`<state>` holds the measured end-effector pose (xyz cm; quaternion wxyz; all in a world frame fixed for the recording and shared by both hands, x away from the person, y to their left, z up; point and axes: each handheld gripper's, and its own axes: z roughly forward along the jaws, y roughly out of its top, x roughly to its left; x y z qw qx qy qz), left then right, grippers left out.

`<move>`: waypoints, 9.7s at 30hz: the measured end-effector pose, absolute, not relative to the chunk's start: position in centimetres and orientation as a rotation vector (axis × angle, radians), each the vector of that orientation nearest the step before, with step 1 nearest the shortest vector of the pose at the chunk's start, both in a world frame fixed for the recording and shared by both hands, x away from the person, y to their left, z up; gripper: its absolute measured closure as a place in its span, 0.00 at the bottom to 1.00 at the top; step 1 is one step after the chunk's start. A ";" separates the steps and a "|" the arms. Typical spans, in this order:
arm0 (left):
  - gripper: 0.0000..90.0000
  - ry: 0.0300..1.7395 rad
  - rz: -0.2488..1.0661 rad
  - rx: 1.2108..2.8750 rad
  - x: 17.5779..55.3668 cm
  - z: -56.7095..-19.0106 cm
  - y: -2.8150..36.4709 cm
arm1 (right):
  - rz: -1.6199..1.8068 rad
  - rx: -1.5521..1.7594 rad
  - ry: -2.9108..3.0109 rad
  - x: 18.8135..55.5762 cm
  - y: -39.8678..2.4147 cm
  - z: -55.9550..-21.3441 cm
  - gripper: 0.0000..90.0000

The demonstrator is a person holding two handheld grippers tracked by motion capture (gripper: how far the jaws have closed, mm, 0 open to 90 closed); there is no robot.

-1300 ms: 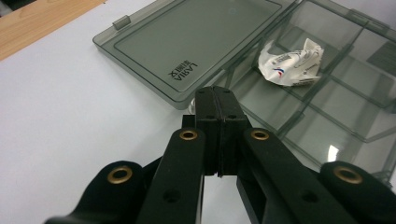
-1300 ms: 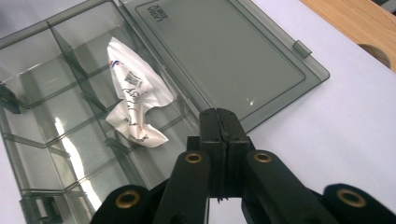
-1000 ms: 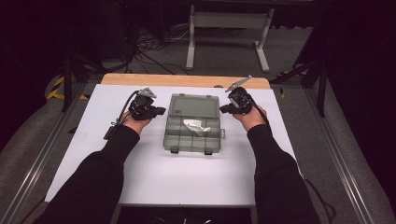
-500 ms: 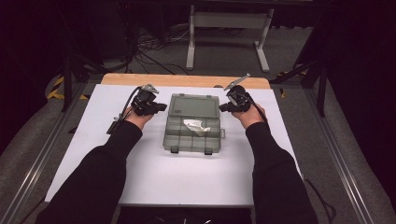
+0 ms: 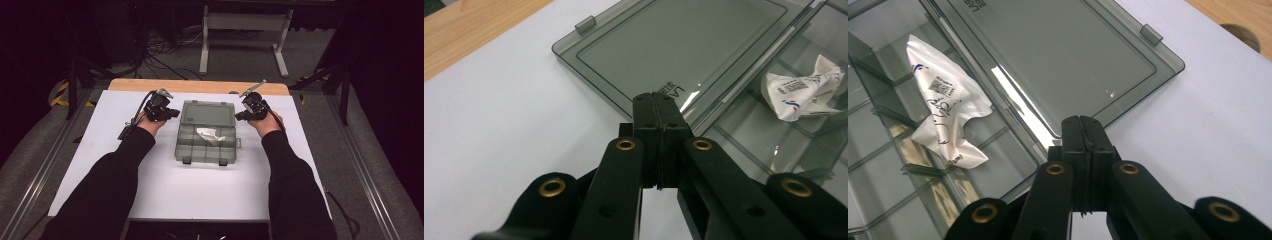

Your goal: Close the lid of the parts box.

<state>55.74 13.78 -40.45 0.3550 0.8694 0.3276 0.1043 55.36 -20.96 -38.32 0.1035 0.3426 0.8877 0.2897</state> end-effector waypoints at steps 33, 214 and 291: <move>0.98 0.925 0.206 2.305 57.7 -43.9 13.6 | 0.687 1.120 2.666 57.2 -20.9 -41.6 1.00; 1.00 1.001 0.243 2.081 55.3 -39.7 13.8 | 1.111 1.008 2.429 54.4 -21.7 -35.6 1.00; 0.98 0.750 0.191 2.190 45.0 -39.0 13.9 | 1.089 0.890 2.621 44.6 -19.7 -37.4 1.00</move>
